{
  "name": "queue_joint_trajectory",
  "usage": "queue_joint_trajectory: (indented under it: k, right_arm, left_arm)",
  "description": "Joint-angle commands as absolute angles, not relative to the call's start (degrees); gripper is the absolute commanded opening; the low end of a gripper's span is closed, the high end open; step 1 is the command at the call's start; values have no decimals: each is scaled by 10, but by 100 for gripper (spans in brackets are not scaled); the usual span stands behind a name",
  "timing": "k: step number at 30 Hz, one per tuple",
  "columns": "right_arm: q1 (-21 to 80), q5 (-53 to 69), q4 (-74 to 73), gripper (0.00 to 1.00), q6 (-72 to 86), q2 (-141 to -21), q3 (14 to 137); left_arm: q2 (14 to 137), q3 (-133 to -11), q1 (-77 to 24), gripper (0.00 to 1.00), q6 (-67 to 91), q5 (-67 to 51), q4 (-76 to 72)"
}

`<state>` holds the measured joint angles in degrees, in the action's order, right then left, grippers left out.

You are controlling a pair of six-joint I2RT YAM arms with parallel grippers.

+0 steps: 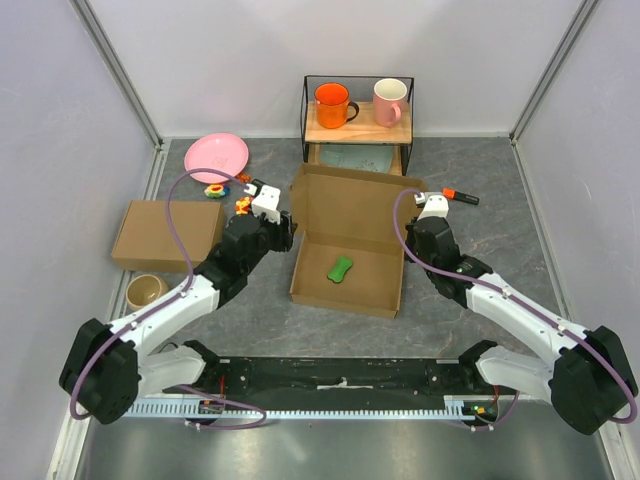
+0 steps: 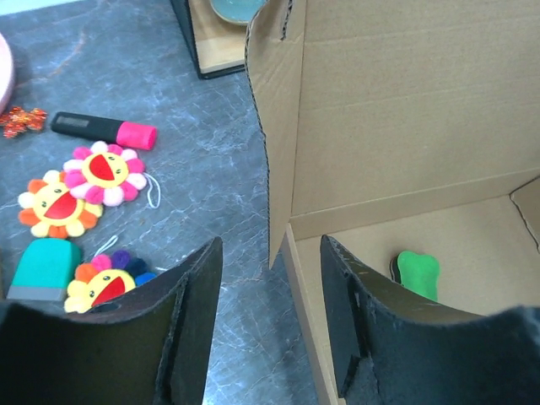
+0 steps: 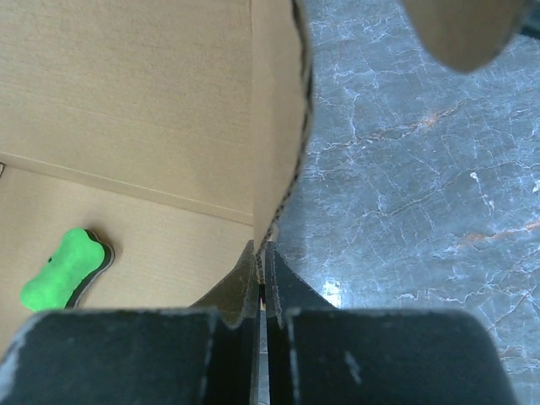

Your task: Fold the paper box

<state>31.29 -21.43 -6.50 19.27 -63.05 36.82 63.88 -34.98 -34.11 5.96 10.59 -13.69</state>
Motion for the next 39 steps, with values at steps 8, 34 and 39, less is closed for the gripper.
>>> queue_joint_trajectory:
  k: [8,34,39]
  right_arm:
    - [316,-208,-44,0,191,-616,367]
    - [337,-230,-62,0,198,-631,395]
    - [348,-242,-85,0,234,-639,416]
  left_arm:
    - [725,-422,-268,57,57,-83,-149]
    - [780,-458,-266,5,61,-134,-137]
    - [757,-403,-288,2,121,-83,-183]
